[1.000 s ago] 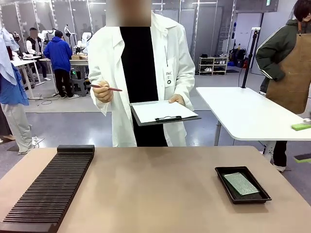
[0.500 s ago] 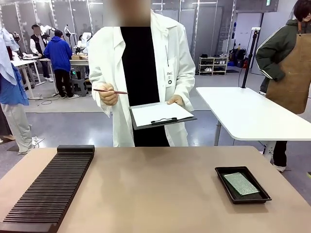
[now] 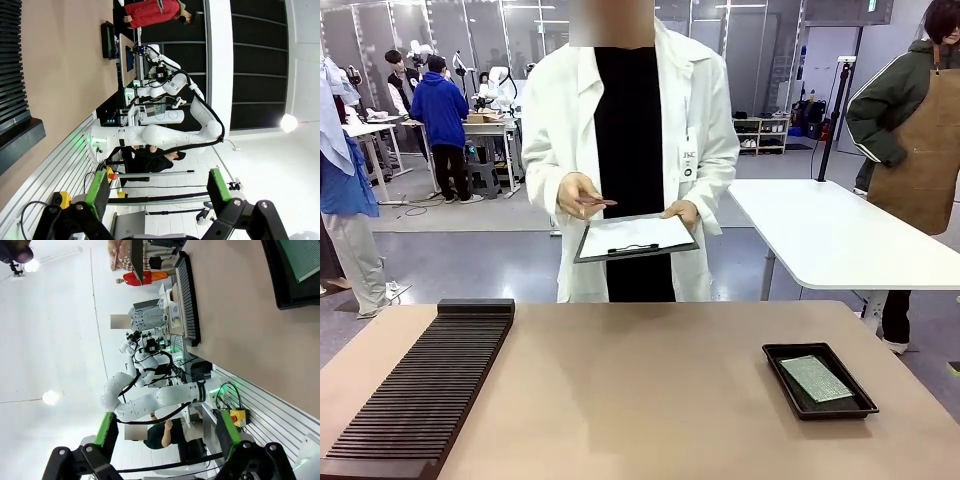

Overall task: Inspect the PCB.
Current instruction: Place the Blank PCB in the ESD tray.

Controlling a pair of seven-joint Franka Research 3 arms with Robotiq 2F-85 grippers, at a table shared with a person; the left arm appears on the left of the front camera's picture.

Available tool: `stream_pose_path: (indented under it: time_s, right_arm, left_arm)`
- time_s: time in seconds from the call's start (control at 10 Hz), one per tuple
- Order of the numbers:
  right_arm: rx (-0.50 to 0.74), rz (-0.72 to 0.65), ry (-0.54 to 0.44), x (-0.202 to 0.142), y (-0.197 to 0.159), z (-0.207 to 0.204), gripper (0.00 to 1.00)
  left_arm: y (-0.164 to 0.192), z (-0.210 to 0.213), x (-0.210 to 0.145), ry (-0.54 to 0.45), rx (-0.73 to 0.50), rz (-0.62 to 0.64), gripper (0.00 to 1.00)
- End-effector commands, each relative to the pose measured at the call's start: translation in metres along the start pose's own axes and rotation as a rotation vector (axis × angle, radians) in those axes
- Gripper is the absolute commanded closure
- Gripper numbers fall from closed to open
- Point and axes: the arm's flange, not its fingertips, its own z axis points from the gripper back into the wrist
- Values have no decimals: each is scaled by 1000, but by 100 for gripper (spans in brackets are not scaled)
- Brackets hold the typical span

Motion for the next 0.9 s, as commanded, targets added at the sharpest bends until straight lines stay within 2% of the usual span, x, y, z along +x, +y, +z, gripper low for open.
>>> stream_pose_path:
  time_s: [0.0, 0.8]
  right_arm:
    - [-2, -5, -2, -1, 5, 1, 0]
    - [-2, -5, -2, -1, 5, 1, 0]
  left_arm:
    - [-2, 0, 1, -2, 7, 14, 0]
    - [-2, 0, 1, -2, 7, 14, 0]
